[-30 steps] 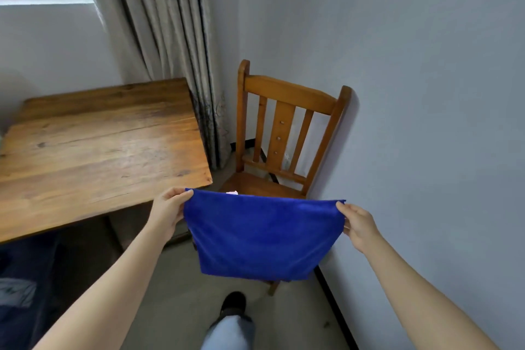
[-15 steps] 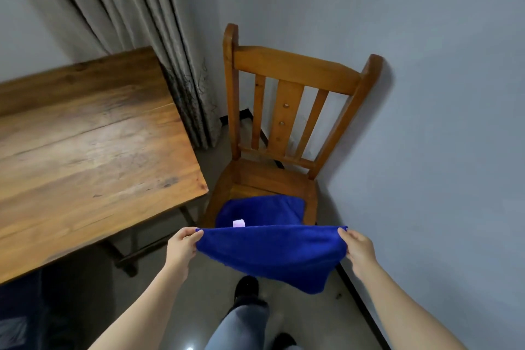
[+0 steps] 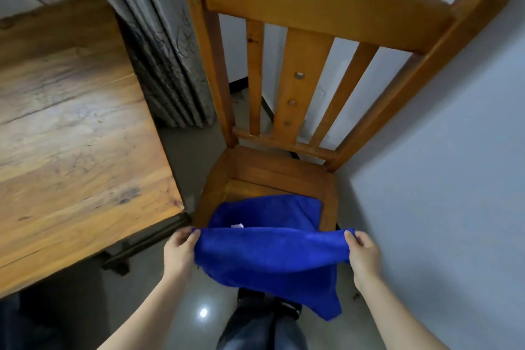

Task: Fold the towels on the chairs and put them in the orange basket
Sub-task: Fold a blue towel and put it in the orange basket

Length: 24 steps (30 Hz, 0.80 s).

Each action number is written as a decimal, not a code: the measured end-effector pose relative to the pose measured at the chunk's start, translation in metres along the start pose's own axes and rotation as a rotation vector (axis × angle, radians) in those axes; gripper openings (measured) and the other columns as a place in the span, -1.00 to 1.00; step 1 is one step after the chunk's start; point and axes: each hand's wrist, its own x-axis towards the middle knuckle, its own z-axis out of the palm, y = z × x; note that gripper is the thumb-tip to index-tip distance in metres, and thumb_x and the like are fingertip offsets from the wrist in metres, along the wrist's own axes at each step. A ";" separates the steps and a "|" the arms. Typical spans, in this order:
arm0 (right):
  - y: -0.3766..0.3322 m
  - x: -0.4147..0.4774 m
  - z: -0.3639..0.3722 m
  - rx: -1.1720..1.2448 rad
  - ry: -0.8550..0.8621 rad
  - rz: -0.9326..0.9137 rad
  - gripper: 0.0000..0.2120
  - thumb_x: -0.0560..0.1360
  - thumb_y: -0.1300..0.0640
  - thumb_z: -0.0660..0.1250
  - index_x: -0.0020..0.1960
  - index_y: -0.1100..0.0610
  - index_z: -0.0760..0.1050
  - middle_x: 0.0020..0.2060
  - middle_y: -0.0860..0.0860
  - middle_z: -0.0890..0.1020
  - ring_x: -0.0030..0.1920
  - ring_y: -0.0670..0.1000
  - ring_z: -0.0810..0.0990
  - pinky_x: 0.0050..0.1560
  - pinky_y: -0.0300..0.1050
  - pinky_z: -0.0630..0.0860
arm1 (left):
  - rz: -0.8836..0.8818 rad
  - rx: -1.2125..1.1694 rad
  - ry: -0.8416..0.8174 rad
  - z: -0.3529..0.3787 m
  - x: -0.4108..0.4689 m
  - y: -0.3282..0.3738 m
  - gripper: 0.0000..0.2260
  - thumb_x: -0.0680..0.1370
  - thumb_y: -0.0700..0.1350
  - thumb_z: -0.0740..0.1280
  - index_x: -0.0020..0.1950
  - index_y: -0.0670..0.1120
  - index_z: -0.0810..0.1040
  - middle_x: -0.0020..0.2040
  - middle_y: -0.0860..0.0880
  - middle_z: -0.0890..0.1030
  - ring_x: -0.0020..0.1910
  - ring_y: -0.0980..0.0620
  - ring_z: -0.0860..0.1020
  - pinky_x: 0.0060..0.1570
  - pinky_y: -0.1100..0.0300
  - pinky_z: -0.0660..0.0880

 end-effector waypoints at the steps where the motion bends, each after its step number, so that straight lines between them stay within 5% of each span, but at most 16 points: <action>1: 0.002 0.010 0.008 -0.009 -0.011 -0.017 -0.85 0.55 0.23 0.24 -0.17 0.28 0.45 -0.27 0.14 0.48 -0.23 0.07 0.41 -0.30 -0.07 0.32 | -0.009 -0.003 0.027 0.008 0.009 -0.003 -0.89 0.57 -0.16 0.25 0.09 -0.11 0.47 0.05 -0.11 0.47 0.04 -0.13 0.45 -0.18 0.09 0.47; 3: 0.006 0.027 0.025 -0.021 -0.048 -0.032 -0.80 0.55 0.23 0.24 -0.25 0.24 0.42 -0.32 0.13 0.44 -0.29 0.05 0.36 -0.36 -0.11 0.27 | -0.031 0.013 0.084 0.020 0.027 -0.009 -0.84 0.59 -0.13 0.23 0.14 -0.12 0.45 0.08 -0.11 0.47 0.02 -0.10 0.44 -0.24 0.13 0.40; 8: 0.019 0.074 0.069 0.023 -0.086 0.024 -0.77 0.54 0.22 0.26 -0.19 0.38 0.45 -0.35 0.11 0.40 -0.31 0.02 0.31 -0.35 -0.16 0.28 | -0.089 0.045 0.160 0.043 0.078 -0.030 -0.87 0.56 -0.17 0.27 0.08 -0.16 0.51 0.11 -0.16 0.53 0.05 -0.11 0.47 0.01 0.08 0.38; 11: 0.021 0.095 0.082 0.061 -0.039 0.062 -0.83 0.53 0.20 0.29 -0.22 0.21 0.49 -0.38 0.03 0.46 -0.27 0.02 0.38 -0.26 -0.15 0.34 | -0.121 0.029 0.139 0.052 0.102 -0.036 -0.92 0.55 -0.15 0.30 0.03 -0.08 0.51 0.11 -0.12 0.53 0.11 -0.12 0.49 0.14 0.01 0.43; 14: 0.018 0.111 0.091 0.056 -0.045 0.100 -0.84 0.52 0.20 0.31 0.05 0.26 0.55 -0.20 0.07 0.53 -0.19 0.02 0.44 -0.11 -0.14 0.34 | -0.157 0.041 0.114 0.062 0.121 -0.042 -0.91 0.53 -0.16 0.33 0.02 -0.09 0.52 0.15 -0.15 0.55 0.15 -0.17 0.50 0.22 -0.07 0.43; 19: 0.014 0.117 0.103 -0.015 -0.096 0.118 -0.69 0.51 0.23 0.33 0.20 0.35 0.50 0.11 0.22 0.58 0.04 0.09 0.51 0.02 -0.15 0.38 | -0.242 0.181 0.002 0.078 0.130 -0.052 -0.92 0.51 -0.05 0.34 -0.04 -0.02 0.52 0.15 -0.10 0.54 0.14 -0.16 0.49 0.21 -0.12 0.42; 21: 0.011 0.117 0.106 -0.031 -0.086 0.123 -0.72 0.51 0.24 0.32 0.17 0.37 0.50 0.06 0.26 0.58 0.09 0.18 0.54 0.03 -0.09 0.41 | -0.197 0.267 -0.032 0.082 0.124 -0.052 -0.97 0.50 0.04 0.33 -0.13 0.12 0.51 0.10 -0.04 0.55 0.07 -0.09 0.51 0.15 -0.11 0.45; 24: 0.005 0.116 0.111 -0.092 -0.089 0.100 -0.75 0.52 0.25 0.30 0.14 0.38 0.52 -0.09 0.20 0.58 -0.09 0.08 0.50 -0.09 -0.11 0.37 | 0.045 0.500 -0.069 0.089 0.100 -0.044 -0.96 0.52 0.05 0.29 -0.13 0.16 0.46 -0.13 0.10 0.52 -0.11 0.08 0.49 -0.03 0.13 0.46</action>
